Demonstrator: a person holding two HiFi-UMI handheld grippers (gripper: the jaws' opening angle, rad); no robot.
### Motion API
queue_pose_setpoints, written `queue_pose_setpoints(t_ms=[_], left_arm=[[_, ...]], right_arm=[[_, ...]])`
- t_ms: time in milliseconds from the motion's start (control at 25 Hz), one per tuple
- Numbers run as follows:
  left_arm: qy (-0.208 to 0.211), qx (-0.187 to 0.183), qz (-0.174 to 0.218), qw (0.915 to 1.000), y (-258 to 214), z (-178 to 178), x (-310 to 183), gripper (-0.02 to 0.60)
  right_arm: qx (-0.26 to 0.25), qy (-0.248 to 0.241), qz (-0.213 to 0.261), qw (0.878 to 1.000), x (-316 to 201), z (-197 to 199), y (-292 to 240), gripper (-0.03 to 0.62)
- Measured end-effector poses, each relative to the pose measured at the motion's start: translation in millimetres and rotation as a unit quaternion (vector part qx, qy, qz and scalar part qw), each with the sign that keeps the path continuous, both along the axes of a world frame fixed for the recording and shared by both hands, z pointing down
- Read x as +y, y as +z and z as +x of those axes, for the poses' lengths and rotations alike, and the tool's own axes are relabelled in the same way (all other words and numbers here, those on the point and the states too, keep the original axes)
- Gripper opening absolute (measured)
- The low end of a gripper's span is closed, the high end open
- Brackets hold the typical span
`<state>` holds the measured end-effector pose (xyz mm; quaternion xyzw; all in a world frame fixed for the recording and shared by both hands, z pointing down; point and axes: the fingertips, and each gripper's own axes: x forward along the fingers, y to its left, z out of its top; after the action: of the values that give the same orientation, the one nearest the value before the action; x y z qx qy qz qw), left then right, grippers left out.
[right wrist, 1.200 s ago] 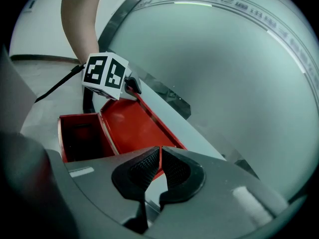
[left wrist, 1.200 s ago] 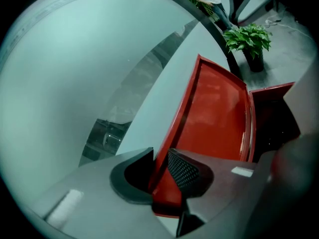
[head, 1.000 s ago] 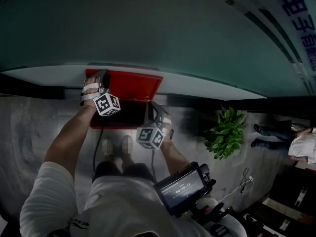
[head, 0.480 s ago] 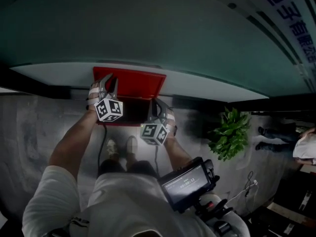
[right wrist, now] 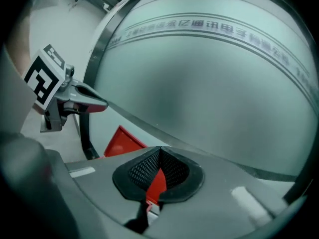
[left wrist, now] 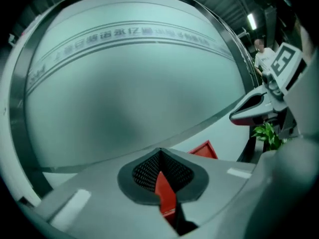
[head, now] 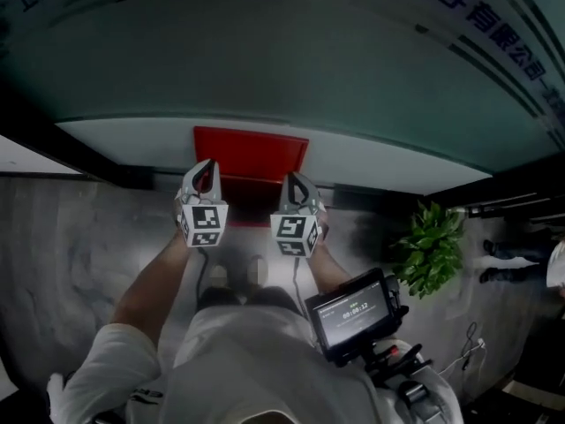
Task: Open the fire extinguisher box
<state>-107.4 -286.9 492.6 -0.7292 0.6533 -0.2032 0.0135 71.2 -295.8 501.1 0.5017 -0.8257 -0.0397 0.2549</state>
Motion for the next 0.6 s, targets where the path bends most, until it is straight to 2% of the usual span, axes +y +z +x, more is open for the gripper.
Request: queue_pose_setpoints(t_ms=[200, 400, 600], left_arm=[[-0.002, 0.033, 0.015, 0.9994, -25, -1, 42, 0.002], [0.023, 0.045, 0.031, 0.9982, -39, -1, 85, 0.002], [0.050, 0.053, 0.043, 0.9965, -44, -3, 149, 0.002]], right_arm=[[-0.043, 0.001, -0.005, 0.999, 29, -5, -19, 0.014], [-0.047, 0.009, 0.016, 0.999, 70, -14, -42, 0.014], [-0.049, 0.021, 0.037, 0.998, 134, -25, -58, 0.014]])
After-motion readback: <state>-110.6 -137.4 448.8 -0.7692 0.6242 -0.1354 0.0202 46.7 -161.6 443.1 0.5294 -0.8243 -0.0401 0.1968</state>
